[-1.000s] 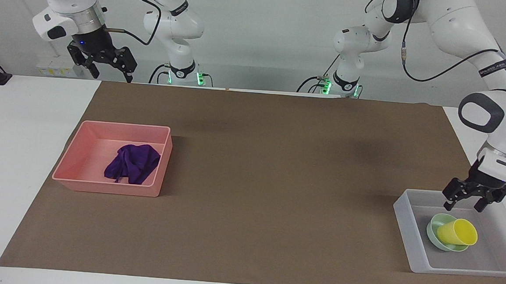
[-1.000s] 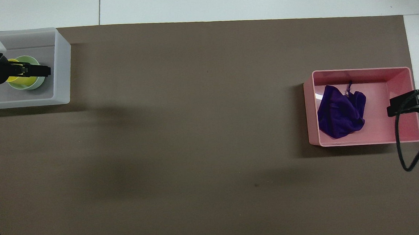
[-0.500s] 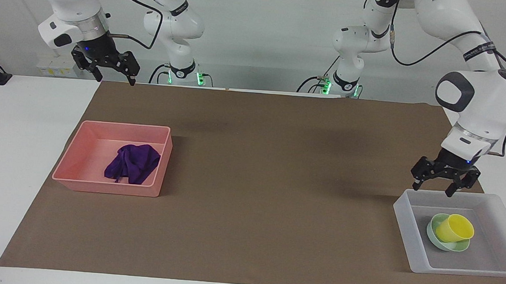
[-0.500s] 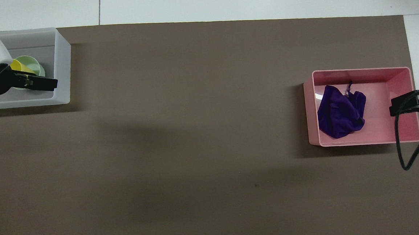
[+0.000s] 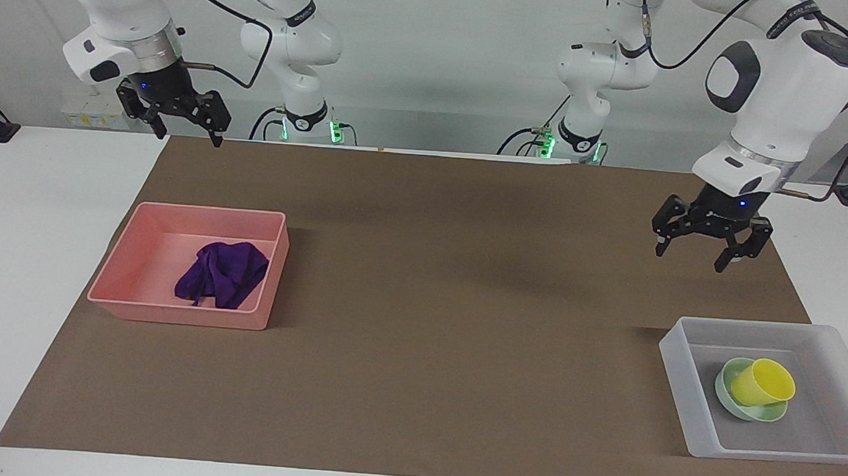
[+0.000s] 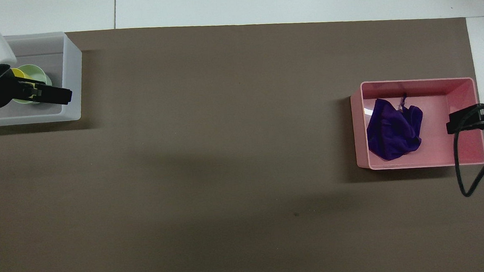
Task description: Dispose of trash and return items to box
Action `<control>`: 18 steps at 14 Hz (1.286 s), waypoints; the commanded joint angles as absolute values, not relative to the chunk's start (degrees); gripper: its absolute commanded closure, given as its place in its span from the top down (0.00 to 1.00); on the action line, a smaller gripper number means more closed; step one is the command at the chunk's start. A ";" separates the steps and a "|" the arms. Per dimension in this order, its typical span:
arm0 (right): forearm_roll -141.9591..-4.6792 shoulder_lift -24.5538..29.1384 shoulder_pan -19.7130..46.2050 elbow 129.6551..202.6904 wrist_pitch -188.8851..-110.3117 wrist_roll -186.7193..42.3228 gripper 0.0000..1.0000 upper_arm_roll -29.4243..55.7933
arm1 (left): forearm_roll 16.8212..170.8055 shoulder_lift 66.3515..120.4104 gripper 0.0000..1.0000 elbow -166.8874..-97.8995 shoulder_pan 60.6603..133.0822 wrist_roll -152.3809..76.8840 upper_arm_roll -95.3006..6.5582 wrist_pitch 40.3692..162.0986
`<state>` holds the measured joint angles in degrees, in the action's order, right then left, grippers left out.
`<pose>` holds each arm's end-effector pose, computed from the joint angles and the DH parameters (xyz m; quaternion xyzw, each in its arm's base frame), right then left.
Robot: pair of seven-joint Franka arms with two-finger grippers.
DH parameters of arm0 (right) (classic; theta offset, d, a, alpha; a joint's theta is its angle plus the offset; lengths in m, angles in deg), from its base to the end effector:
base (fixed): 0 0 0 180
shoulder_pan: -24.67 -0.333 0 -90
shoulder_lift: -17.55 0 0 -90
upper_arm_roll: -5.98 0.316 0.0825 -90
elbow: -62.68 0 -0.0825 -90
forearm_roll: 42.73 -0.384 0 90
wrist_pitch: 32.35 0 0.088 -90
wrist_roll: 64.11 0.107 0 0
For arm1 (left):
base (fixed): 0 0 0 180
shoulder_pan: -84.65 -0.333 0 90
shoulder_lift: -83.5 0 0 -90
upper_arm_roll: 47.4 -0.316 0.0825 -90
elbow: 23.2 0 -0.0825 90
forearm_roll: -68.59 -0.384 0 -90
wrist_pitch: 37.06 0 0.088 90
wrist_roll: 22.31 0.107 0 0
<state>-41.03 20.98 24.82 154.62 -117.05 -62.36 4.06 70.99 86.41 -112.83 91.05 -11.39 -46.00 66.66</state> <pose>0.5254 -0.0230 0.6332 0.9988 -0.0341 -0.0333 0.0137 0.5869 -0.0835 0.6220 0.9823 -0.1588 0.0979 0.0187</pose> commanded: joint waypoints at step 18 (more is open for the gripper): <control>-42.20 22.56 25.11 156.55 -118.40 -62.35 1.00 4.31 | 69.29 83.50 1.00 -113.99 90.72 -17.38 -46.96 55.49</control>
<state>-41.35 21.02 24.79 154.62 -117.06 -62.36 4.06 70.65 85.07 -112.66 90.89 -15.67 -47.07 56.42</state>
